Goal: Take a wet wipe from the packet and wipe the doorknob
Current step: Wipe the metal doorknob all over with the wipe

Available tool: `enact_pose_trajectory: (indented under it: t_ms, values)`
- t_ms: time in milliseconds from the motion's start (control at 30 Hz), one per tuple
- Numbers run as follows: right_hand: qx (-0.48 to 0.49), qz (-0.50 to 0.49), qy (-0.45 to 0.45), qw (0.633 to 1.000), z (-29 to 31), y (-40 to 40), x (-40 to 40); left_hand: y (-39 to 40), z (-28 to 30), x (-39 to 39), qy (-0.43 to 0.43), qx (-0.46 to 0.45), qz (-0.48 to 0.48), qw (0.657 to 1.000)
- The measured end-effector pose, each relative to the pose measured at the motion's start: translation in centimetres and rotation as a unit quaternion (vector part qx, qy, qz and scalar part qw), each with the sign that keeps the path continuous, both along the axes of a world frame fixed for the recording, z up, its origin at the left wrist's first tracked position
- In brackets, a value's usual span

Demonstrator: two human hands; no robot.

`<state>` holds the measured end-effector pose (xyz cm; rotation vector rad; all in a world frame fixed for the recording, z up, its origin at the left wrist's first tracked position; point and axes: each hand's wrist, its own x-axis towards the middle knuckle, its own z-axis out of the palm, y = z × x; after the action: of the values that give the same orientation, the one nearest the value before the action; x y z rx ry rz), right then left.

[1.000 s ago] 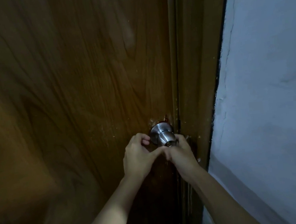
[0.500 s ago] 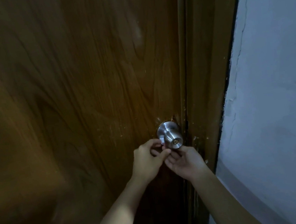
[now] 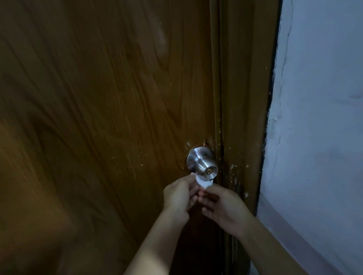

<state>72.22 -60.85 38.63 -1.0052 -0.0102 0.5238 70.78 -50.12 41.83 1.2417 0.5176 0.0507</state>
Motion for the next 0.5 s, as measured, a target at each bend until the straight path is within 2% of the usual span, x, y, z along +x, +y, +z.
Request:
enact_pose_trajectory:
  t_ms: [100, 167, 233, 367, 433, 500]
  values:
    - [-0.048, 0.002, -0.015, 0.999, -0.1, -0.3, -0.3, 0.2, -0.4, -0.7, -0.101, 0.026, 0.055, 0.993]
    - [-0.083, -0.012, 0.007, 0.996, -0.3, -0.2, -0.4, 0.4, -0.2, -0.6, -0.168, 0.087, 0.119, 0.975]
    - [-0.098, -0.022, 0.031, 0.994, -0.5, -0.3, -0.5, 0.3, 0.1, -0.1, -0.232, 0.182, 0.131, 0.947]
    - [-0.095, -0.030, 0.059, 0.993, -1.0, -0.8, -0.8, -0.8, 0.0, 1.2, -0.298, 0.458, 0.052, 0.836]
    - [-0.096, -0.035, 0.060, 0.993, -1.1, -1.2, -0.8, -1.0, -0.3, 1.6, -0.306, 0.530, 0.043, 0.789]
    - [-0.097, -0.039, 0.062, 0.993, -1.3, -1.5, -0.6, -0.6, -0.6, 1.8, -0.322, 0.568, 0.033, 0.757]
